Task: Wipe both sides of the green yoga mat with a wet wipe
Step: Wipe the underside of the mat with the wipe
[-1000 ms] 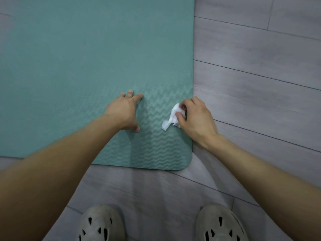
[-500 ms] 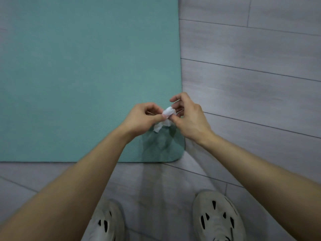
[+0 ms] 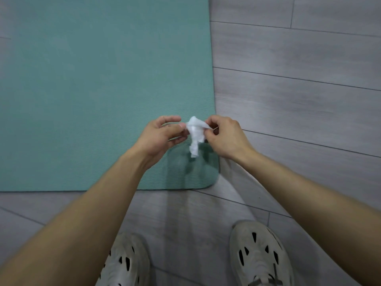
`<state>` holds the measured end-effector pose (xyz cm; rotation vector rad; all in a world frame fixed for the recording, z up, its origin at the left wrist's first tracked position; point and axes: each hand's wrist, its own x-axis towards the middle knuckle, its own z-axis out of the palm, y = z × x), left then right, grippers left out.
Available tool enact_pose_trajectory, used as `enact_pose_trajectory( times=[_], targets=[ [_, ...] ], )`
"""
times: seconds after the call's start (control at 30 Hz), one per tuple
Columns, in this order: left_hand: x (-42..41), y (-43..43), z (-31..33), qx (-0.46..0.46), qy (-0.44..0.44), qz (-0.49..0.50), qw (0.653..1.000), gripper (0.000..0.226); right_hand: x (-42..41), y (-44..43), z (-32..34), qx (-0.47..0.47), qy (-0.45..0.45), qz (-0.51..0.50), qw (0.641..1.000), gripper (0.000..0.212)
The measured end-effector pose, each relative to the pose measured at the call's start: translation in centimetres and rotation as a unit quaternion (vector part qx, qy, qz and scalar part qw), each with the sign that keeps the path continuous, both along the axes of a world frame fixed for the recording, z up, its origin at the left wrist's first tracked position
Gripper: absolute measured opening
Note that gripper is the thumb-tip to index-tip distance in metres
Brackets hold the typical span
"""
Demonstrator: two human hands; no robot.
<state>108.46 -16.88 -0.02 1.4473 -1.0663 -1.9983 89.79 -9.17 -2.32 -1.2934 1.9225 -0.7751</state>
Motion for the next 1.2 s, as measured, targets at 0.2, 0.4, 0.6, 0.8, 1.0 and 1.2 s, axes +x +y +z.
enact_pose_trajectory(
  times=[0.2,0.4,0.6,0.8,1.0,1.2],
  targets=[
    [0.0,0.0,0.2,-0.024,-0.058,-0.122,0.99,0.013,0.0,0.1,0.1,-0.017,-0.043,0.005,0.999,0.006],
    [-0.1,-0.5,-0.4,0.0,-0.042,0.029,0.999,0.013,-0.7,0.0,-0.4,0.015,-0.032,0.0,0.999,0.007],
    [1.0,-0.9,-0.5,0.024,-0.038,0.095,0.994,0.019,-1.8,0.2,-0.1,0.044,-0.031,-0.026,0.998,0.013],
    [2.1,-1.0,-0.3,0.07,-0.015,-0.037,0.997,0.026,-1.6,-0.3,0.5,0.025,-0.151,-0.057,0.987,0.011],
    [2.0,-1.4,-1.6,-0.078,-0.19,0.014,0.979,0.018,-1.7,0.2,0.5,0.022,-0.149,-0.036,0.988,0.013],
    [3.6,-1.9,-2.1,-0.194,-0.36,-0.002,0.912,0.03,-1.6,0.1,2.1,-0.05,-0.244,0.0,0.968,0.008]
  ],
)
